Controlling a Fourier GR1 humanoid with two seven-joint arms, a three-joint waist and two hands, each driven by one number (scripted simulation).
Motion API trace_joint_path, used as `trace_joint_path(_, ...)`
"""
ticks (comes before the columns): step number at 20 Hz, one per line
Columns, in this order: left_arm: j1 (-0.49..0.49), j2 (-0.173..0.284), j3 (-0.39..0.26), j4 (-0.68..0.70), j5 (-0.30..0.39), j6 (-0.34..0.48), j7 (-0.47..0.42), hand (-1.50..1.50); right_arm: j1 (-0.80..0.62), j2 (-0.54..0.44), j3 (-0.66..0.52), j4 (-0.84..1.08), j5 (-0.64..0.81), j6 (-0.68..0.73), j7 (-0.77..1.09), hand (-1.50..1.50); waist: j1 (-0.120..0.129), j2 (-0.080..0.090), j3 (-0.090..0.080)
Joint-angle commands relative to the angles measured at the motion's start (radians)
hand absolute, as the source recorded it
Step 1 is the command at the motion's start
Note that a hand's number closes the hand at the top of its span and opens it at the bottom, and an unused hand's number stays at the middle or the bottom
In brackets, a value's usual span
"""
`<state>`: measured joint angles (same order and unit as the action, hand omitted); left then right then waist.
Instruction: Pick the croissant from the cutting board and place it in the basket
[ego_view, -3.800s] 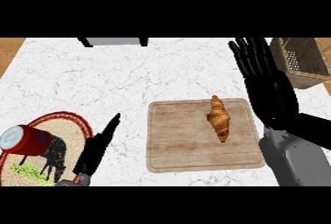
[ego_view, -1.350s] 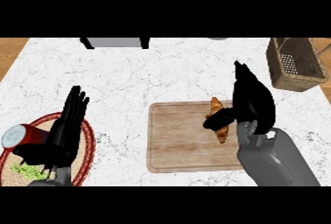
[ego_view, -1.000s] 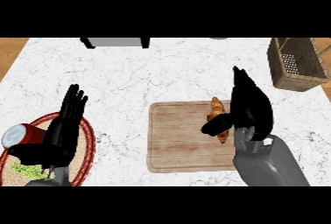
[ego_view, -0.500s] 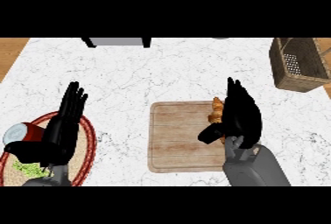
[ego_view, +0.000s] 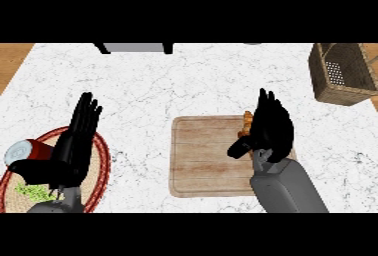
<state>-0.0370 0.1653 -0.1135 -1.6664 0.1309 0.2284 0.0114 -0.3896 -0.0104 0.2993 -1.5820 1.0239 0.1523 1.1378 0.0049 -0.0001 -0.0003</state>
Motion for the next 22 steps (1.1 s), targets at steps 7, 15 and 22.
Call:
trace_joint_path(7,0.022,-0.010,0.017,0.007,-0.005,-0.033,-0.024,0.00,-0.028,0.010,-0.039,0.093,-0.018,-0.020,0.108,-1.50,0.000,0.000,0.000)
trace_joint_path(15,0.053,-0.015,0.028,-0.022,-0.026,-0.040,-0.024,0.00,0.025,0.010,-0.030,0.103,-0.039,-0.054,0.078,-1.50,-0.001,-0.001,0.000)
trace_joint_path(22,0.064,-0.051,-0.012,-0.089,-0.057,-0.021,0.050,0.00,0.016,0.010,0.011,0.190,-0.054,-0.147,0.079,-1.50,0.004,0.000,0.000)
